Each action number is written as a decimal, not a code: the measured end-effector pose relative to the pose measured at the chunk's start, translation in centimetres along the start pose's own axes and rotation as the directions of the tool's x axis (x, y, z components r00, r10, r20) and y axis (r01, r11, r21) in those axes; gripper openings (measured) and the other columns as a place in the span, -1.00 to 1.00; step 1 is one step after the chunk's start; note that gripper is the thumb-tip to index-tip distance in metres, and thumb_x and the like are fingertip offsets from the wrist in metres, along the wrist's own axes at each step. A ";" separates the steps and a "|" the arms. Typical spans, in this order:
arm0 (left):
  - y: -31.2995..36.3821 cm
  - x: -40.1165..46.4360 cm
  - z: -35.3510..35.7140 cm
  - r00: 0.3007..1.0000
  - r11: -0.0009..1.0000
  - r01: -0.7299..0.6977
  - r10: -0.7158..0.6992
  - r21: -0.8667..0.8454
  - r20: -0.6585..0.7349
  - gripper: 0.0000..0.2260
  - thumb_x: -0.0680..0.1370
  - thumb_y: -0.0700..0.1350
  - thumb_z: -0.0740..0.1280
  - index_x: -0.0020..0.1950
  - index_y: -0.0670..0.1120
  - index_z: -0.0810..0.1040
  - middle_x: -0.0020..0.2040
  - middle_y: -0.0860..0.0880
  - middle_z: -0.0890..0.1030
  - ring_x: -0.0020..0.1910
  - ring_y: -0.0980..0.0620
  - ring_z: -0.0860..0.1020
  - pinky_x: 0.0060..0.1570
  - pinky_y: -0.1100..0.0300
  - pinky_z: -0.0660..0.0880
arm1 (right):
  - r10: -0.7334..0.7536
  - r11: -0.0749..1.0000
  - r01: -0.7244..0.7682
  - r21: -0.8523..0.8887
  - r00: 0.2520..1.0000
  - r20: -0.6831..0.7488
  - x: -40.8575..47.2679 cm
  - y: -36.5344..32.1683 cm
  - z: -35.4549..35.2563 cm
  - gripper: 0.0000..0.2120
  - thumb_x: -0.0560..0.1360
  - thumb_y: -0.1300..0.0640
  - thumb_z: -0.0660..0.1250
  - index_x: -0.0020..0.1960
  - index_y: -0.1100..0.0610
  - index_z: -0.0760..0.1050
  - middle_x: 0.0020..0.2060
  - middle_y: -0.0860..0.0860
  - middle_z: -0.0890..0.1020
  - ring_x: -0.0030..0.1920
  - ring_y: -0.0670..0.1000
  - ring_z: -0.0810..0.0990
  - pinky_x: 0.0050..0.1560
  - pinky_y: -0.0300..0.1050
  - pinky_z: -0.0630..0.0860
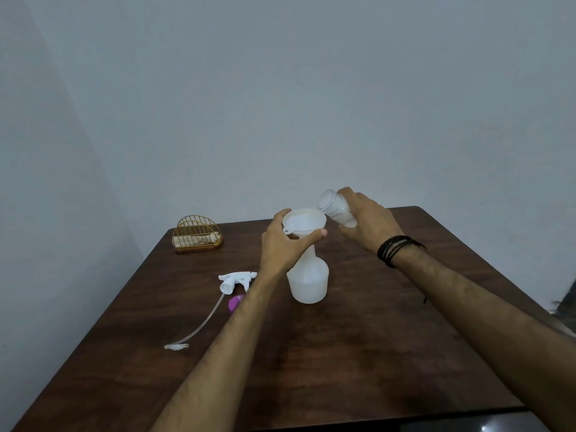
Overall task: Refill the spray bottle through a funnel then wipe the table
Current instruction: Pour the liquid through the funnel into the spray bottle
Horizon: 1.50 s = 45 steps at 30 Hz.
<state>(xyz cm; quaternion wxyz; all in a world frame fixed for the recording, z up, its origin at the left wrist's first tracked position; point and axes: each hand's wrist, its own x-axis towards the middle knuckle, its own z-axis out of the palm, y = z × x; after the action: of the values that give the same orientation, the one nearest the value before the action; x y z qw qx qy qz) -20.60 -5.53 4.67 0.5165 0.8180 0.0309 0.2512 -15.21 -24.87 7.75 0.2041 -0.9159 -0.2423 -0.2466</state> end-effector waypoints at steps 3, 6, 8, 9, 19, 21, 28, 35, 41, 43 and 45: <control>0.0 0.1 0.0 1.000 1.000 0.002 -0.002 -0.012 -0.002 -0.21 0.27 0.23 0.60 0.40 -0.02 0.45 0.24 0.06 0.56 0.20 0.05 0.52 0.11 0.16 0.58 | -0.031 0.997 0.032 -0.077 0.999 0.011 0.3 -0.2 -0.4 -0.58 0.46 0.12 0.36 0.27 0.03 0.33 -0.08 0.03 0.52 -0.16 0.12 0.53 -0.21 0.02 0.48; 0.0 0.2 0.0 1.000 1.000 -0.002 0.002 -0.009 0.002 -0.23 0.27 0.23 0.60 0.39 -0.01 0.46 0.24 0.06 0.56 0.18 0.07 0.52 0.10 0.17 0.59 | -0.064 0.984 0.067 -0.164 0.998 0.026 0.7 -0.4 -0.5 -0.54 0.45 0.13 0.38 0.30 0.03 0.32 -0.06 0.04 0.51 -0.12 0.12 0.54 -0.25 0.01 0.47; 0.0 0.2 0.0 1.000 1.000 -0.008 0.008 0.000 0.006 -0.23 0.28 0.23 0.59 0.39 -0.01 0.45 0.24 0.06 0.56 0.17 0.08 0.52 0.07 0.21 0.57 | -0.086 0.977 0.091 -0.195 0.996 0.037 0.9 -0.4 -0.6 -0.52 0.45 0.13 0.39 0.31 0.02 0.31 -0.05 0.04 0.51 -0.11 0.12 0.53 -0.27 -0.02 0.42; 0.0 0.2 0.0 1.000 1.000 -0.010 0.010 0.003 0.007 -0.24 0.29 0.22 0.59 0.40 -0.01 0.45 0.24 0.06 0.56 0.16 0.08 0.51 0.07 0.23 0.56 | -0.094 0.973 0.101 -0.208 0.995 0.043 1.0 -0.4 -0.7 -0.51 0.45 0.13 0.39 0.32 0.01 0.31 -0.04 0.04 0.51 -0.10 0.13 0.53 -0.28 -0.03 0.40; 0.2 0.3 -0.1 1.000 1.000 0.003 -0.003 -0.001 0.013 -0.26 0.29 0.20 0.59 0.39 -0.02 0.46 0.22 0.07 0.55 0.14 0.09 0.50 0.08 0.21 0.55 | -0.137 0.934 0.142 -0.327 0.990 0.041 1.5 -0.8 -1.7 -0.48 0.41 0.27 0.39 0.30 0.01 0.32 -0.06 0.04 0.51 -0.15 0.10 0.49 -0.28 -0.05 0.30; 0.2 0.3 -0.1 1.000 1.000 0.005 -0.005 0.003 0.013 -0.26 0.30 0.20 0.59 0.39 -0.02 0.46 0.21 0.07 0.54 0.14 0.10 0.49 0.08 0.22 0.54 | -0.146 0.930 0.150 -0.334 0.989 0.037 1.6 -0.6 -1.8 -0.48 0.40 0.26 0.41 0.29 0.01 0.32 -0.08 0.03 0.50 -0.16 0.09 0.47 -0.28 -0.06 0.30; 0.0 0.4 -0.1 1.000 1.000 0.009 -0.009 0.001 0.019 -0.23 0.29 0.21 0.59 0.41 -0.01 0.45 0.26 0.04 0.56 0.19 0.06 0.51 0.14 0.15 0.57 | -0.158 0.917 0.152 -0.370 0.987 0.015 1.8 -0.3 -1.8 -0.45 0.36 0.35 0.37 0.25 -0.01 0.31 -0.13 0.01 0.48 -0.19 0.09 0.48 -0.31 -0.05 0.32; 0.1 0.3 -0.1 1.000 1.000 0.013 -0.013 0.002 0.021 -0.22 0.29 0.21 0.59 0.43 -0.02 0.44 0.31 0.02 0.55 0.18 0.08 0.48 0.13 0.17 0.55 | -0.172 0.909 0.157 -0.386 0.985 -0.003 2.0 -0.1 -1.7 -0.44 0.36 0.38 0.36 0.25 -0.02 0.31 -0.14 0.01 0.48 -0.20 0.08 0.47 -0.31 -0.06 0.31; -0.1 0.4 -0.1 1.000 1.000 0.002 -0.002 0.007 0.028 -0.22 0.28 0.24 0.58 0.41 -0.02 0.45 0.29 0.03 0.57 0.23 0.04 0.52 0.13 0.16 0.57 | -0.187 0.908 0.171 -0.383 0.982 -0.003 2.1 -0.3 -2.1 -0.44 0.39 0.39 0.31 0.29 0.00 0.33 -0.09 0.03 0.51 -0.14 0.11 0.51 -0.29 -0.06 0.30; -0.1 0.4 -0.1 1.000 1.000 0.007 -0.007 0.008 0.029 -0.21 0.28 0.24 0.59 0.42 -0.02 0.44 0.29 0.03 0.56 0.23 0.03 0.52 0.16 0.12 0.57 | -0.191 0.906 0.175 -0.385 0.982 -0.005 2.1 -0.3 -2.2 -0.44 0.39 0.39 0.32 0.30 0.00 0.33 -0.08 0.03 0.51 -0.13 0.11 0.51 -0.29 -0.07 0.30; -0.1 0.4 -0.1 0.999 1.000 0.014 -0.015 0.010 0.029 -0.20 0.28 0.24 0.59 0.42 -0.02 0.44 0.31 0.02 0.55 0.24 0.02 0.51 0.18 0.08 0.58 | -0.191 0.908 0.176 -0.380 0.982 -0.002 2.1 -0.4 -2.2 -0.44 0.39 0.39 0.32 0.30 0.00 0.34 -0.08 0.04 0.51 -0.13 0.11 0.51 -0.28 -0.07 0.30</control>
<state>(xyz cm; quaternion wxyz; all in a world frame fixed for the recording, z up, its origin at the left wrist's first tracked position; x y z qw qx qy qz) -20.25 -5.27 4.73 0.5149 0.8237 0.0306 0.2355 -14.57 -24.94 10.75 0.0045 -0.9061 -0.2714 -0.3245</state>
